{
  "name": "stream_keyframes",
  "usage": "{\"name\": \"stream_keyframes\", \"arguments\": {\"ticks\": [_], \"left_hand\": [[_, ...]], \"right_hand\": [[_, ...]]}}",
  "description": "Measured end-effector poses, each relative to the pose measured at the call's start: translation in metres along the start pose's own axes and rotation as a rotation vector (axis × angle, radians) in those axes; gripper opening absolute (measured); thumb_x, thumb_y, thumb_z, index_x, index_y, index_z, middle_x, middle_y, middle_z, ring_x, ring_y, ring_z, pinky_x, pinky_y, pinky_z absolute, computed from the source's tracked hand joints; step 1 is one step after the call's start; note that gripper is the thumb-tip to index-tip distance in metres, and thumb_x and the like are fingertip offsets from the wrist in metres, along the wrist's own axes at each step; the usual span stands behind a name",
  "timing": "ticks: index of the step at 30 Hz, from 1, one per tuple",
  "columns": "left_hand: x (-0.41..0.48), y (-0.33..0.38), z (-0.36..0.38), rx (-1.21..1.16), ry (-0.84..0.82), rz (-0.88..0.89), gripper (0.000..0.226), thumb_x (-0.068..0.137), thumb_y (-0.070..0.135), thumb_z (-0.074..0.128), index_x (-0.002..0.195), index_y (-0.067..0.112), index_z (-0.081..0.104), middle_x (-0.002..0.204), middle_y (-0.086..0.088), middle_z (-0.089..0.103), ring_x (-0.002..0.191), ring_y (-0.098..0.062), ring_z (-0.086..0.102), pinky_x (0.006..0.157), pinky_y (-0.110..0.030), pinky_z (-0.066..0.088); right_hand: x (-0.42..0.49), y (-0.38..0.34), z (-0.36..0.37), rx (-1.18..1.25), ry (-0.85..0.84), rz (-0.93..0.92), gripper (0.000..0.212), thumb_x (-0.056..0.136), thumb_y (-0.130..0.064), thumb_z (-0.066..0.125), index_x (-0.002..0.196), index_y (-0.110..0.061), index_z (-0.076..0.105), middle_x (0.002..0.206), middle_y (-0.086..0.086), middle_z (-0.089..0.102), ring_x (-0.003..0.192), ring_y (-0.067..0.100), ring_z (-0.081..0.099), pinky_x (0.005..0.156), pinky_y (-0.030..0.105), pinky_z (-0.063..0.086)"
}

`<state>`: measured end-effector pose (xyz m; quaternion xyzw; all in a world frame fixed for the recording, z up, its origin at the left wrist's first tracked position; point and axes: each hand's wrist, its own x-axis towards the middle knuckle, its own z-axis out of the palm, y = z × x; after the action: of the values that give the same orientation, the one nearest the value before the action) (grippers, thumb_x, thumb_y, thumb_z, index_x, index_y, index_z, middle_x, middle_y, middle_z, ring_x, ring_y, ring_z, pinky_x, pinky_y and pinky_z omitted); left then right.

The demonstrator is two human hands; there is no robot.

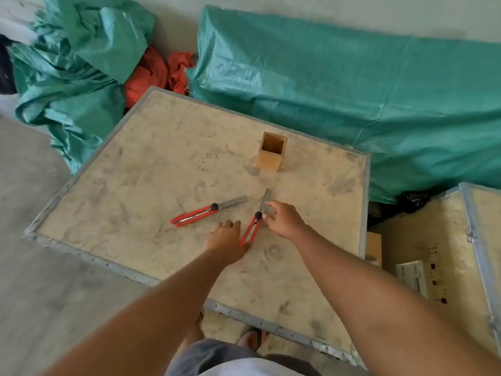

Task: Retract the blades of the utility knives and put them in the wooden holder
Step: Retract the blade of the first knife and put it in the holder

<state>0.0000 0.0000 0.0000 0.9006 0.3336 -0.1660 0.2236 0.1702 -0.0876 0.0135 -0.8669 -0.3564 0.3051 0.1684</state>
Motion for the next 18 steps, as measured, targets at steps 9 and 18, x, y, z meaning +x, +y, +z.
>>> {"name": "stream_keyframes", "arguments": {"ticks": [9, 18], "left_hand": [[0.004, -0.011, 0.021, 0.077, 0.034, 0.09, 0.052, 0.087, 0.055, 0.056, 0.13, 0.027, 0.054, 0.126, -0.004, 0.053, 0.114, -0.026, 0.053, 0.077, -0.041, 0.056], [-0.01, -0.002, 0.015, -0.328, 0.102, 0.019, 0.035, 0.086, 0.032, 0.059, 0.118, 0.024, 0.067, 0.114, 0.0, 0.06, 0.083, -0.019, 0.065, 0.063, -0.03, 0.052]], "right_hand": [[0.015, 0.003, 0.033, 0.049, -0.024, 0.069, 0.043, 0.096, -0.032, 0.064, 0.136, -0.018, 0.062, 0.127, 0.017, 0.061, 0.118, 0.031, 0.062, 0.104, 0.036, 0.049], [0.01, 0.001, 0.039, 0.474, 0.11, 0.215, 0.017, 0.096, -0.017, 0.068, 0.111, -0.012, 0.074, 0.113, 0.004, 0.072, 0.1, 0.018, 0.071, 0.088, 0.035, 0.061]]}}
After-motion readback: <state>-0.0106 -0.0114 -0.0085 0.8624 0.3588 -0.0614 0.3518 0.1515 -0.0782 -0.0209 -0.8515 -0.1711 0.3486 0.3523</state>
